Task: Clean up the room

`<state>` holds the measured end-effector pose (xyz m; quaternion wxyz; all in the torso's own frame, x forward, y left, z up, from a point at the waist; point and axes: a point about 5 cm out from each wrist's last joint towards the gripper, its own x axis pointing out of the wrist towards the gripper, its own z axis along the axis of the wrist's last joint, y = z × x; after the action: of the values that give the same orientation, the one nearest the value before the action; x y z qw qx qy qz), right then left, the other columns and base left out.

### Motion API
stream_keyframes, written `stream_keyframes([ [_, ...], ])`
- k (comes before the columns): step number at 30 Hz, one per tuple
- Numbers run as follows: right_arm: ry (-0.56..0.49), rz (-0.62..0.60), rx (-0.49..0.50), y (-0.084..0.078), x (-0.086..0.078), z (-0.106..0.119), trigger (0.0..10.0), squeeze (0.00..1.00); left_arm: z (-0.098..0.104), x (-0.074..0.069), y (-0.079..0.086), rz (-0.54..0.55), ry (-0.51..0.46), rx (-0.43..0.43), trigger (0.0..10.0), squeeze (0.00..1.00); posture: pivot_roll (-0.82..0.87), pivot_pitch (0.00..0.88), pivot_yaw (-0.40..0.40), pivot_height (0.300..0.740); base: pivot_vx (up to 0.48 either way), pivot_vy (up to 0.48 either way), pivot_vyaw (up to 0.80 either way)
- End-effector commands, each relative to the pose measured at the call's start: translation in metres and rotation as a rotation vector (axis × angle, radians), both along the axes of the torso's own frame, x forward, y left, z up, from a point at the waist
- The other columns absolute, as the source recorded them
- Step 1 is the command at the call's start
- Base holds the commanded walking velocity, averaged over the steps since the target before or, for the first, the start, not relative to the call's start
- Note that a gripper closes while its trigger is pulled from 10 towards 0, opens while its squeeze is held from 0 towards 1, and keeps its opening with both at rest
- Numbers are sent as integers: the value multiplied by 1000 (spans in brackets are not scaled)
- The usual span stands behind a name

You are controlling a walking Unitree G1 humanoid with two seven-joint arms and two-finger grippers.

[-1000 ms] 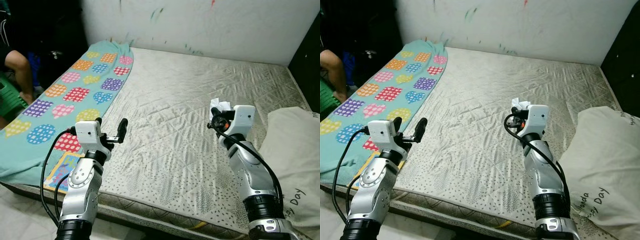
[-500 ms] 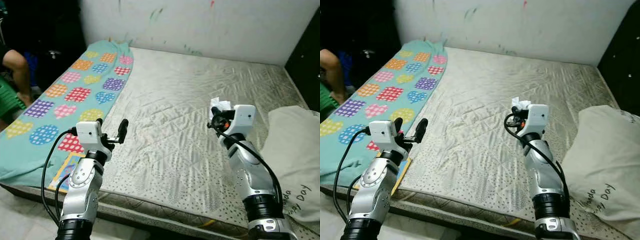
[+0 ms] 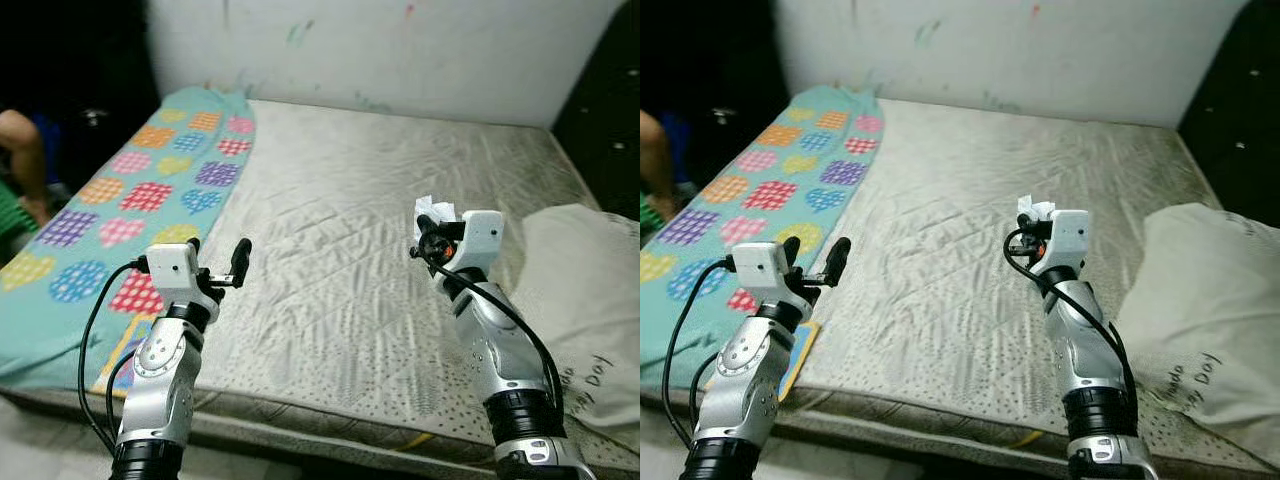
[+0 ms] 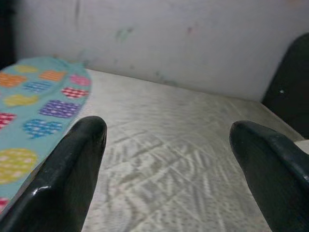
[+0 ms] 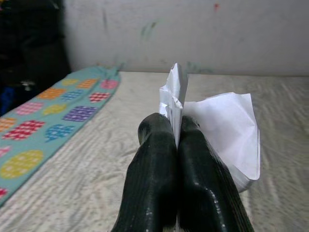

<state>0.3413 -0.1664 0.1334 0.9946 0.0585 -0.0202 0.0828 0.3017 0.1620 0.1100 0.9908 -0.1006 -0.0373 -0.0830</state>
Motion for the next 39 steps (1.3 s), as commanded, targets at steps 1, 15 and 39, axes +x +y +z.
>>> stream_keyframes([
  [1,0,4,-2,2,1,1,10000,0,0,1,1,-4,0,9,10000,0,-35,0,26,740,0,334,0],
  [15,1,11,-7,2,1,0,10000,0,-1,0,0,-9,3,12,10000,0,-34,0,24,740,0,378,0],
  [39,4,9,-20,0,2,-1,10000,0,1,1,0,-10,-12,10,10000,0,-41,0,24,740,0,369,0],
])
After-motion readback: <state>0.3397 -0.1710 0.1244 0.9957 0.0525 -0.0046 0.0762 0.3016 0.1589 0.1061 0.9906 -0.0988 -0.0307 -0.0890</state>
